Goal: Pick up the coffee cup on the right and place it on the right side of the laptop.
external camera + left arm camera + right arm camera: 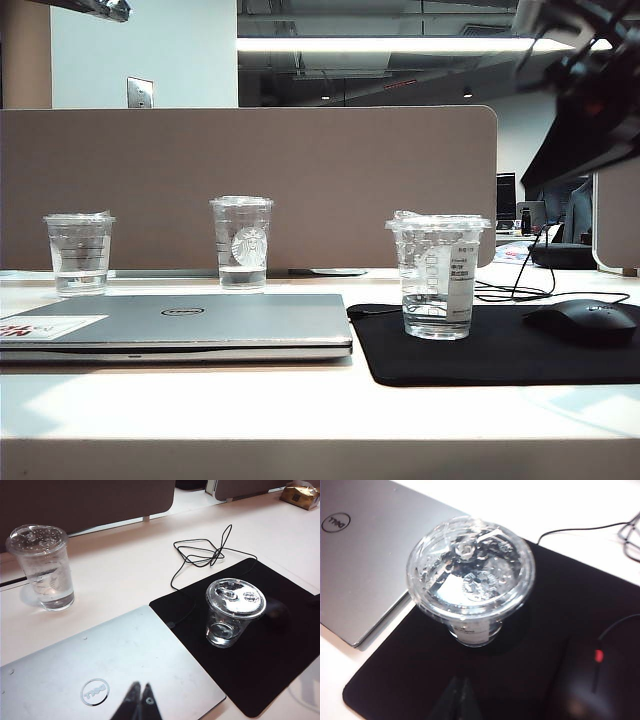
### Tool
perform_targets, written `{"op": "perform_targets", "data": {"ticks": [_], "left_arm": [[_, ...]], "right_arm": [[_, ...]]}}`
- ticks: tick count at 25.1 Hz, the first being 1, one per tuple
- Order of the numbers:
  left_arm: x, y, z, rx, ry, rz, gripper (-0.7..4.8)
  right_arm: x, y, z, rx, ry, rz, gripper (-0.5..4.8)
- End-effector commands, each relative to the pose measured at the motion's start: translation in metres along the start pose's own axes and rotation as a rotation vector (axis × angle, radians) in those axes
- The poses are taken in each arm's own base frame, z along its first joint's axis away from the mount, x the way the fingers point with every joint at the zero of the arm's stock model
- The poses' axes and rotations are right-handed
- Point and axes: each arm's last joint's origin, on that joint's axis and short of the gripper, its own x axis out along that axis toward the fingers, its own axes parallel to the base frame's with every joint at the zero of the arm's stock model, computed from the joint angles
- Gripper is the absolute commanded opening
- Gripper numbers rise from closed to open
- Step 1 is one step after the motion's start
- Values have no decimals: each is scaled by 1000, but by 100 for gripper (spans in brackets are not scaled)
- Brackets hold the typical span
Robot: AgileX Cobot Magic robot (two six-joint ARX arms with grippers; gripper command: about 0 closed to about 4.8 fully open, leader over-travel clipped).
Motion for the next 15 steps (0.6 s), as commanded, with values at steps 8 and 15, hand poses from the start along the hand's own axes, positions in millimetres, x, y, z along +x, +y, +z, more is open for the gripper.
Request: {"op": "perform_targets", "data": {"ticks": [8,15], "left_arm": [[-1,0,4,0,-21,-3,-5],[-1,0,4,0,-20,-2,-5]], "right_arm": [[-54,6,14,-32,-202,-154,-1],[-75,12,-6,-31,-357,-219,-1]]}}
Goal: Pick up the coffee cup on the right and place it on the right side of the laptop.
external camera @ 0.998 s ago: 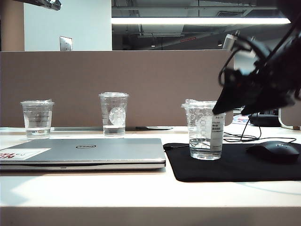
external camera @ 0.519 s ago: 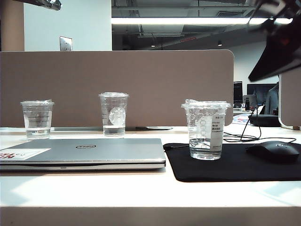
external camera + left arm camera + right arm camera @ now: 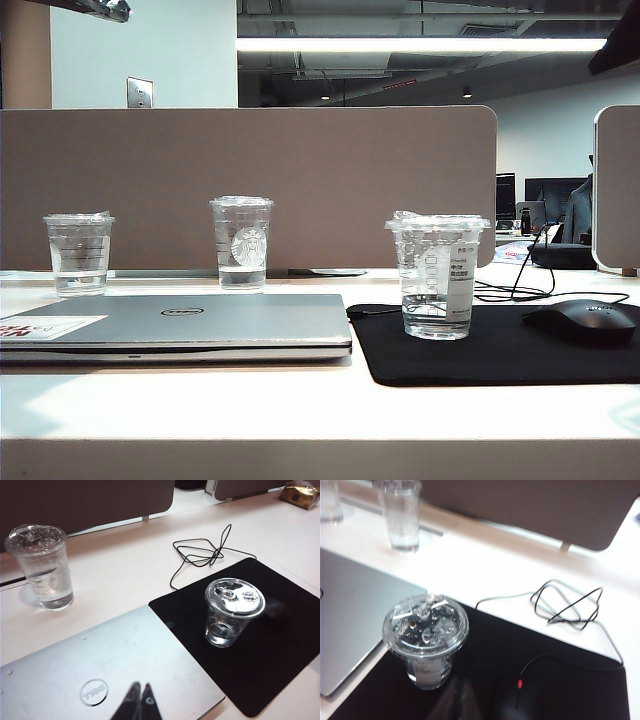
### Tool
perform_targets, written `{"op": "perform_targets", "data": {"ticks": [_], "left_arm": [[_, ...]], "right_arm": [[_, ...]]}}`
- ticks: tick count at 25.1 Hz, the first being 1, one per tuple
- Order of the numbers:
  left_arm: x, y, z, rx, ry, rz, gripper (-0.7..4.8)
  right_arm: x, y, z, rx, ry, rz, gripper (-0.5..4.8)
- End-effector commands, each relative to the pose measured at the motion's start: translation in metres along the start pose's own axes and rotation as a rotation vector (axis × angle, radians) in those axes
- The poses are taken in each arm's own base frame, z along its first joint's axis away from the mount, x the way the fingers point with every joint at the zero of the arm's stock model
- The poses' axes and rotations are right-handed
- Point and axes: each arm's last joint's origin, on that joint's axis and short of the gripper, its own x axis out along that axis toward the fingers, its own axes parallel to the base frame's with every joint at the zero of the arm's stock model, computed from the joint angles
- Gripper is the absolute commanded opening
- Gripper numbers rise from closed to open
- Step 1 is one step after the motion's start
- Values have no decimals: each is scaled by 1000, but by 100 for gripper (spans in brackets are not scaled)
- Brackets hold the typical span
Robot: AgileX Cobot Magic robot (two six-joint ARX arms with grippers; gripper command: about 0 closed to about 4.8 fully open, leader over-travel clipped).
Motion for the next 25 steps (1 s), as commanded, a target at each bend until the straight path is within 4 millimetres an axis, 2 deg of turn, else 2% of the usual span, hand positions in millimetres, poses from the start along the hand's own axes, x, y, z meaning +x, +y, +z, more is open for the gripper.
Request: {"op": "perform_targets", "data": {"ticks": [1,8,13,25], "left_arm": [[-1,0,4,0,-20,-2,-5],[-1,0,4,0,-21,-2,-5],[-1,0,4,0,-20,-2,-5],[-1,0,3,0,-19,-2,-5]], "right_arm": [[-11,2,-9,18,-84,-16,-1],[-30,6,-43,59,-149,-66,-1],[-39,1,-74,72,-194,-181,-1],[-43,-8,-101,81,-232,-340,-1]]}}
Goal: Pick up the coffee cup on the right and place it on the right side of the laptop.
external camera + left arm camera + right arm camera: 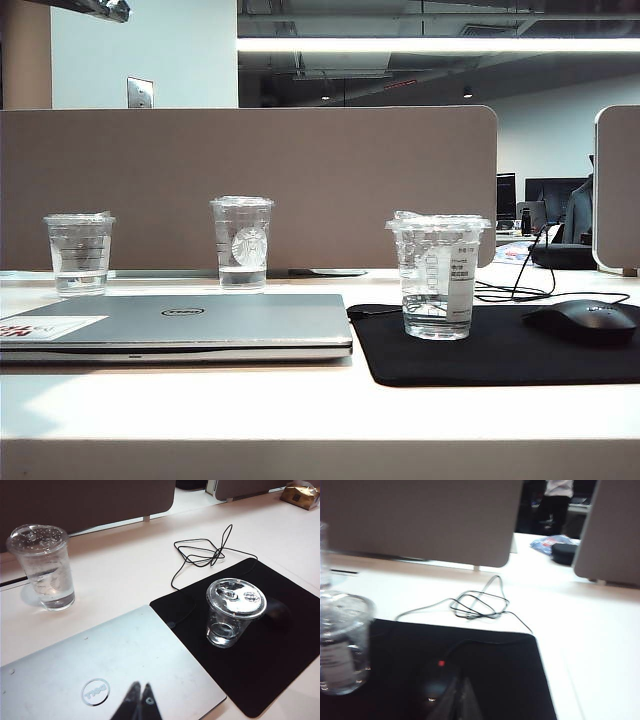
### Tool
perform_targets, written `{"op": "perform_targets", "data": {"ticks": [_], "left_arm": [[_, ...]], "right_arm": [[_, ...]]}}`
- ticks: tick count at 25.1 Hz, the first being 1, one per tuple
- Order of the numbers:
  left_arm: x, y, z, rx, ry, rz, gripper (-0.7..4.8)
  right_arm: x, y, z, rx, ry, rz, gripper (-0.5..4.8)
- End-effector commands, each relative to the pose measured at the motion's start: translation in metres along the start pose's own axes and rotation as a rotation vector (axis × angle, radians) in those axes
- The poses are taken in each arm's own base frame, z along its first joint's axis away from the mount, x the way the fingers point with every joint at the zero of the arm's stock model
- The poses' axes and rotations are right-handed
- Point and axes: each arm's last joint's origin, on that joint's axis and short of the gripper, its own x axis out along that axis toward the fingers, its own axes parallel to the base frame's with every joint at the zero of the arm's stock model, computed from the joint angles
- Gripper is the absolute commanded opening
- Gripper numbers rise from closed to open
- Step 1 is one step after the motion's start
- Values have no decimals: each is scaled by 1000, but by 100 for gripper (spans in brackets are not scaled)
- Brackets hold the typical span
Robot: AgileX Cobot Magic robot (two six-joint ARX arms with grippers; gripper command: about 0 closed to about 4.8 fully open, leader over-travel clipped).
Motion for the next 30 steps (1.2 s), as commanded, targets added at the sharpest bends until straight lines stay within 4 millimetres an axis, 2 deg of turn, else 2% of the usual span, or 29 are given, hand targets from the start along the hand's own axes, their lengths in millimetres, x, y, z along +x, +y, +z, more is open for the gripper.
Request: {"op": "perform_targets", "data": {"ticks": [1,9,18,30], "left_arm": [[-1,0,3,0,-19,-3,-5],[-1,0,3,0,-19,-3,-5],[-1,0,3,0,-19,-3,-5],[-1,0,3,0,-19,-3,-5]], "right_arm": [[2,-1,-5,1,-17,-13,-1],[6,1,-19,52,-51,-13,-1],[6,0,-17,127,-69,-14,-1],[6,0,-17,126,-67,-16,-1]]}}
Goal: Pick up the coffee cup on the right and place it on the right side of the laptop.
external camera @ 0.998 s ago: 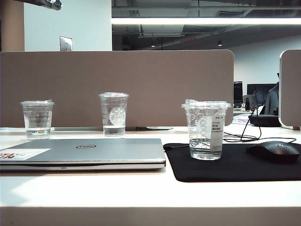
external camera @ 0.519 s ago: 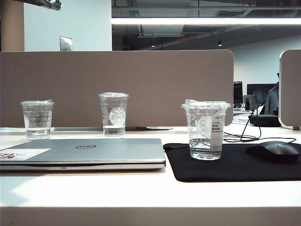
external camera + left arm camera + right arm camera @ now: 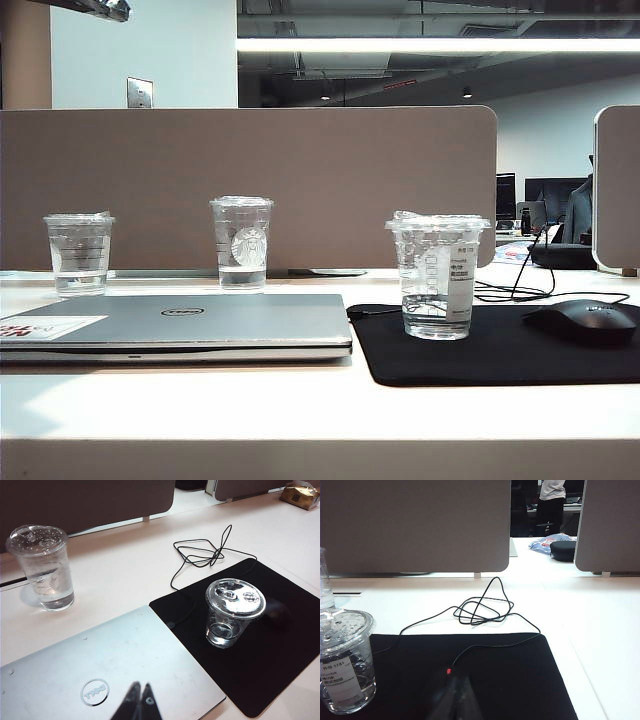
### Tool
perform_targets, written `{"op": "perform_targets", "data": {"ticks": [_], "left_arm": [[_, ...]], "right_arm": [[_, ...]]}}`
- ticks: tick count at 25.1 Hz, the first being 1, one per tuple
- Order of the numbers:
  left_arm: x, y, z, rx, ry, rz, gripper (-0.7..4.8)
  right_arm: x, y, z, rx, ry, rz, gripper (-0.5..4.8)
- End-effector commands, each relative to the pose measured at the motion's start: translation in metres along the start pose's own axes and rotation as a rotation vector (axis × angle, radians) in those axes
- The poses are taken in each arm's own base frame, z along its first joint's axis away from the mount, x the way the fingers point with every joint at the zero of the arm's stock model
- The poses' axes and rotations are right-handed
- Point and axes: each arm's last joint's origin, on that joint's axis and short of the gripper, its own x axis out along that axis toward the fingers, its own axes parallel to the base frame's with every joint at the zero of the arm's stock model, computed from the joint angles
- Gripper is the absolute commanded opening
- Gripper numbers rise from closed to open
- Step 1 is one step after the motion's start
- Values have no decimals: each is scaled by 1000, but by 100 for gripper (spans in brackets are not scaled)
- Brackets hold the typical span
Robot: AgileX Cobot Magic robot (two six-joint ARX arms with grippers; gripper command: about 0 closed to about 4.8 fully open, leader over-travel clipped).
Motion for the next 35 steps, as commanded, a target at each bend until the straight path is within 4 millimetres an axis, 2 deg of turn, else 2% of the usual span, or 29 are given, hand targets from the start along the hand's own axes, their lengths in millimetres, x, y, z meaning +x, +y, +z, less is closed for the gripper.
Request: {"op": "perform_targets", "data": {"ticks": [1,22,28,35], "left_arm": [[-1,0,3,0,-19,-3,-5],[-6,-1,4,2,-32,-1,-5],[-16,0,-3,6,-79,17,-5],[-44,17,-28,46,-292,200,-6]], "right_arm": [[0,0,0,6,-19,-5,-1],[0,0,0,6,-19,-5,0],[0,0,0,6,-19,-5,-1],[0,0,0,6,-18,-5,-1]]}}
